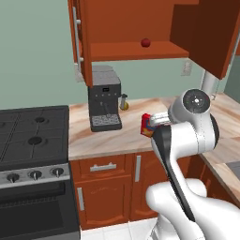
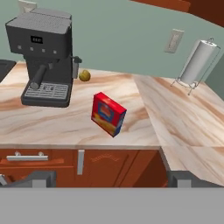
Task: Pick the cereal and boxed food from the counter and place them in the cabinets closest to them.
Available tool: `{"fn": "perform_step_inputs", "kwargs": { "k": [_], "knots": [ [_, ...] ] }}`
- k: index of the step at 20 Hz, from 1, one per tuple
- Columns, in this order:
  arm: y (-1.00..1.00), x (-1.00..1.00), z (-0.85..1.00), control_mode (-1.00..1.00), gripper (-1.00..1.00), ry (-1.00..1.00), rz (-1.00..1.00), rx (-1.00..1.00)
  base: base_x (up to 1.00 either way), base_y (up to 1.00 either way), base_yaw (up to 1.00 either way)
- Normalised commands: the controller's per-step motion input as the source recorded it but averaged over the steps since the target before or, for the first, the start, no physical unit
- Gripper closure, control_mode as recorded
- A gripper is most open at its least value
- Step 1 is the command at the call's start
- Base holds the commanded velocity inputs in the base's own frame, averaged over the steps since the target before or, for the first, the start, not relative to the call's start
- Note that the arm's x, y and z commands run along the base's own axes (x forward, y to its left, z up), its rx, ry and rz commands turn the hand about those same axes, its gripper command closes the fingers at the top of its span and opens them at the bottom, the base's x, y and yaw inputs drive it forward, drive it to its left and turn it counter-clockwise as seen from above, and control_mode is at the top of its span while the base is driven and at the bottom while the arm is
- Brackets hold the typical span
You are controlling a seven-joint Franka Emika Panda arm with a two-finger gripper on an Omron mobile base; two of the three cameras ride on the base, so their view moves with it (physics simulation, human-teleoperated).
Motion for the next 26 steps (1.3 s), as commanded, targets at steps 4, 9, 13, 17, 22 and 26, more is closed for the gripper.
{"fn": "perform_step_inputs", "kwargs": {
  "k": [4,9,13,17,22,26],
  "knots": [
    [0.00,0.00,0.00,1.00,-1.00,0.00,0.00,0.00,0.45,-0.06,-0.01],
    [0.00,0.00,0.00,1.00,-1.00,0.00,0.00,0.00,0.50,-0.14,0.00],
    [0.00,0.00,0.00,1.00,-1.00,0.00,0.00,0.00,0.25,-0.19,0.00],
    [0.00,0.00,0.00,1.00,-1.00,0.00,0.00,0.00,0.05,-0.06,0.00],
    [-0.04,0.01,-0.03,-1.00,-1.00,0.00,0.00,0.00,0.00,0.00,0.00],
    [-0.20,0.06,-0.21,-1.00,-1.00,0.03,0.03,0.00,0.00,0.00,0.00]
  ]
}}
